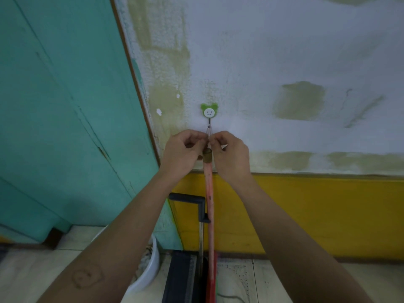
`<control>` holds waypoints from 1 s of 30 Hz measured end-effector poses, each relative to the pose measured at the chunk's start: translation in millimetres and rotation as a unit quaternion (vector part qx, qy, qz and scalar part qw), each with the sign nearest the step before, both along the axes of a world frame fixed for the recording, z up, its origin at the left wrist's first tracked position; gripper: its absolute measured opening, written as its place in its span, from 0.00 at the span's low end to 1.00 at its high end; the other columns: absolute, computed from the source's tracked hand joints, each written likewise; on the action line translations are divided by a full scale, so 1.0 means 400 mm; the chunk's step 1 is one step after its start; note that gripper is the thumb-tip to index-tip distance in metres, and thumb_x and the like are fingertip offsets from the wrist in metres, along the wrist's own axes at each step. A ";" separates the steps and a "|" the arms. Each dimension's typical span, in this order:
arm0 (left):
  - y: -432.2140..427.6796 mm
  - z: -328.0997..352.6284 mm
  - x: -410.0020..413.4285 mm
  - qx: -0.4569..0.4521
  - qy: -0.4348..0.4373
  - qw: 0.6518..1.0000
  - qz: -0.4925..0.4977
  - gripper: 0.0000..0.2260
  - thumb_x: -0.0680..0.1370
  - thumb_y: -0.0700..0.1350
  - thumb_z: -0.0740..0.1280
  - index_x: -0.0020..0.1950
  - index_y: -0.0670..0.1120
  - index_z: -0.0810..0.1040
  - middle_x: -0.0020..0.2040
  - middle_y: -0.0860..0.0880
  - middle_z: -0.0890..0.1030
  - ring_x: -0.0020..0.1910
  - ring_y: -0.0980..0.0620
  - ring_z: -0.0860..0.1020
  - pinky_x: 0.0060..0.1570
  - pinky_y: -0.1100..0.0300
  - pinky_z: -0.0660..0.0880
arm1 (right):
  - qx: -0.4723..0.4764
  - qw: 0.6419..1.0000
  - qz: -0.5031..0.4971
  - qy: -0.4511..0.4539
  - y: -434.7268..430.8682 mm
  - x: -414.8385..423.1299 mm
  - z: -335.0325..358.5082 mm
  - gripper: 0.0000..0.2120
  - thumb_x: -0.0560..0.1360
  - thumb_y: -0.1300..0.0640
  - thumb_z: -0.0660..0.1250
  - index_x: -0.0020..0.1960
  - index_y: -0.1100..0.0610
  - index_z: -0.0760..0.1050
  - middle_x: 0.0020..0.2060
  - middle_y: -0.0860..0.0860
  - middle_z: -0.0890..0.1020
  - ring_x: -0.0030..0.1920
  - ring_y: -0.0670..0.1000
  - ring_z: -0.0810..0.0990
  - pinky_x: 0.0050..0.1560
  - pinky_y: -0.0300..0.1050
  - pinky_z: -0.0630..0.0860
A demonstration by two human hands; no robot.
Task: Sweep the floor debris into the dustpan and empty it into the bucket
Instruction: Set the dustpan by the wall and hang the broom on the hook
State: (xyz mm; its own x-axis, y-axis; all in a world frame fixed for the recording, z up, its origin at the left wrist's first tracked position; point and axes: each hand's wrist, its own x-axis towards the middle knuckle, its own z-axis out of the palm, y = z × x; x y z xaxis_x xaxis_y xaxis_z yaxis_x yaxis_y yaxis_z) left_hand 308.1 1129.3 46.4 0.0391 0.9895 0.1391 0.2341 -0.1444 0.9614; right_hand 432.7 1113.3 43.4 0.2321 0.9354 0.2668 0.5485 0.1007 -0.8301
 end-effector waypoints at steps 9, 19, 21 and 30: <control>-0.032 -0.114 -0.071 -0.017 0.061 0.998 0.015 0.07 0.78 0.40 0.69 0.49 0.52 0.82 0.45 0.55 0.84 0.45 0.55 0.81 0.49 0.60 0.77 | -0.029 0.999 -0.013 0.041 -0.043 0.022 -0.059 0.04 0.78 0.53 0.65 0.52 0.52 0.75 0.38 0.37 0.74 0.36 0.37 0.74 0.34 0.24 0.68; -0.065 -0.308 -0.107 -0.038 0.458 0.884 -0.085 0.17 0.78 0.51 0.67 0.66 0.50 0.74 0.65 0.51 0.76 0.61 0.48 0.75 0.60 0.51 0.71 | -0.259 0.965 0.017 0.034 -0.173 0.046 -0.335 0.10 0.78 0.56 0.64 0.58 0.55 0.74 0.48 0.47 0.78 0.35 0.48 0.76 0.32 0.41 0.72; -0.065 -0.317 -0.101 -0.047 0.494 0.863 -0.096 0.19 0.78 0.55 0.65 0.68 0.51 0.72 0.64 0.50 0.75 0.62 0.47 0.74 0.59 0.49 0.69 | -0.291 0.956 0.023 0.023 -0.178 0.046 -0.366 0.15 0.78 0.55 0.64 0.64 0.54 0.72 0.50 0.49 0.79 0.34 0.50 0.78 0.32 0.43 0.73; -0.096 -0.310 -0.100 -0.062 0.585 0.796 -0.142 0.17 0.80 0.60 0.58 0.59 0.49 0.75 0.53 0.46 0.77 0.57 0.44 0.74 0.56 0.49 0.70 | -0.385 0.911 0.123 -0.079 -0.167 0.017 -0.424 0.22 0.80 0.52 0.60 0.71 0.55 0.65 0.62 0.57 0.75 0.50 0.56 0.78 0.47 0.48 0.75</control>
State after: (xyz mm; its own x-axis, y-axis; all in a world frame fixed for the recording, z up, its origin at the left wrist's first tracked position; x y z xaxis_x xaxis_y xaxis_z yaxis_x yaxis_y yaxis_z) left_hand 268.0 1091.0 -77.5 0.2957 0.9207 -0.2547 0.9544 -0.2733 0.1200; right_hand 439.6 1046.4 -126.0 0.0051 0.8779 -0.4789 0.7064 -0.3421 -0.6197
